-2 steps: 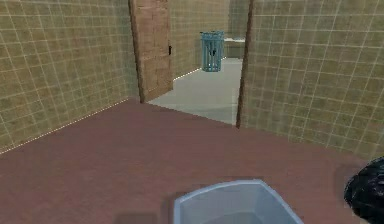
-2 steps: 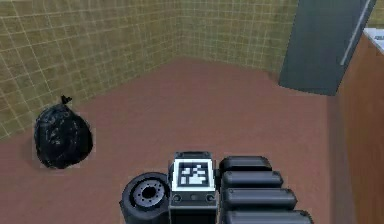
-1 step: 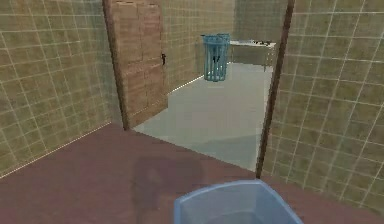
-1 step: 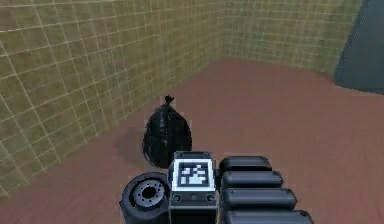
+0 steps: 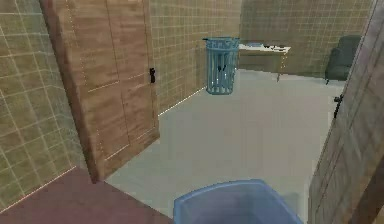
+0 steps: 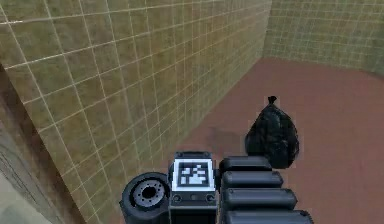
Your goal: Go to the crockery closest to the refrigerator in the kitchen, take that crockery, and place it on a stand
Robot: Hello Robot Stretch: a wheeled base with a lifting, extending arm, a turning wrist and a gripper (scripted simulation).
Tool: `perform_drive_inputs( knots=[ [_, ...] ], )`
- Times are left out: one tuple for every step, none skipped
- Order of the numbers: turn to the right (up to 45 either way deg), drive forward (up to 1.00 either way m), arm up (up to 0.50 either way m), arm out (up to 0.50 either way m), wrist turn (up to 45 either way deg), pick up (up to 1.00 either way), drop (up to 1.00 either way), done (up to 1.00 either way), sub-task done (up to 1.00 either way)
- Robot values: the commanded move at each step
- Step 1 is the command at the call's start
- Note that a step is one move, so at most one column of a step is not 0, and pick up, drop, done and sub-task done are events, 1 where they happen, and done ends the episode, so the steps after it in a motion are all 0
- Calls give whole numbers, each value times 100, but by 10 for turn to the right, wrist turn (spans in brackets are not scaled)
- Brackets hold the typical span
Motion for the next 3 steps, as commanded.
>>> perform_drive_inputs(
  knots=[
    [0, 60, 0, 0, 0, 0, 0, 0, 0],
    [270, 0, 0, 0, 0, 0, 0, 0, 0],
    [0, 100, 0, 0, 0, 0, 0, 0, 0]
  ],
)
